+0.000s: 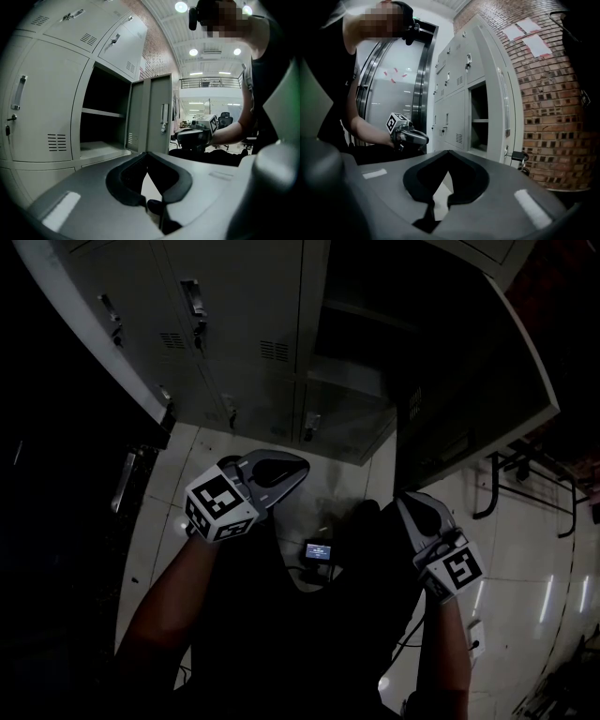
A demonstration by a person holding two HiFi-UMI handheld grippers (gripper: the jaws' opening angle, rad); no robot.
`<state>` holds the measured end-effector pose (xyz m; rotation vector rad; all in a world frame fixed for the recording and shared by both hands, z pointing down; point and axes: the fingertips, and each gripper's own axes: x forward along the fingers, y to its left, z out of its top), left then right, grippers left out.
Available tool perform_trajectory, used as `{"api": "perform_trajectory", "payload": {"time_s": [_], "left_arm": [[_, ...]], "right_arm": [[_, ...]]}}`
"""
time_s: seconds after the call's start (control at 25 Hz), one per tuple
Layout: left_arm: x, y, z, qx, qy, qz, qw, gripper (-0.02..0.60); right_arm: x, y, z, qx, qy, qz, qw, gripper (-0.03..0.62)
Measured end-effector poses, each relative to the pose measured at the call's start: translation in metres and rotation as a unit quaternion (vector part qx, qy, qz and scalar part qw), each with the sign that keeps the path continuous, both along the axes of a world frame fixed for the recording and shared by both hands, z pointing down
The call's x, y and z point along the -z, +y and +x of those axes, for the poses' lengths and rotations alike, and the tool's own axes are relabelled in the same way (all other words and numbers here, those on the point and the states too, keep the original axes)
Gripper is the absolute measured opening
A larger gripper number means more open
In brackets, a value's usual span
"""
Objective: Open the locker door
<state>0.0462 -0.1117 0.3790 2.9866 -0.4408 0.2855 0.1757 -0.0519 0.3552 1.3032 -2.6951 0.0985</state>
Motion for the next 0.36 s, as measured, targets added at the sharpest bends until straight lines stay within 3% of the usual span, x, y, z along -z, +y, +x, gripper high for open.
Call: {"api": "perform_trajectory", "payload": {"time_s": [0.36], "left_arm": [[0.001, -0.0009, -0.0016, 0.001, 0.002, 0.001, 1.0, 0.012]], "right_arm": [[-0.0001, -0.0001, -0.0005, -0.002, 0.004, 0.001, 1.0, 0.0]]}}
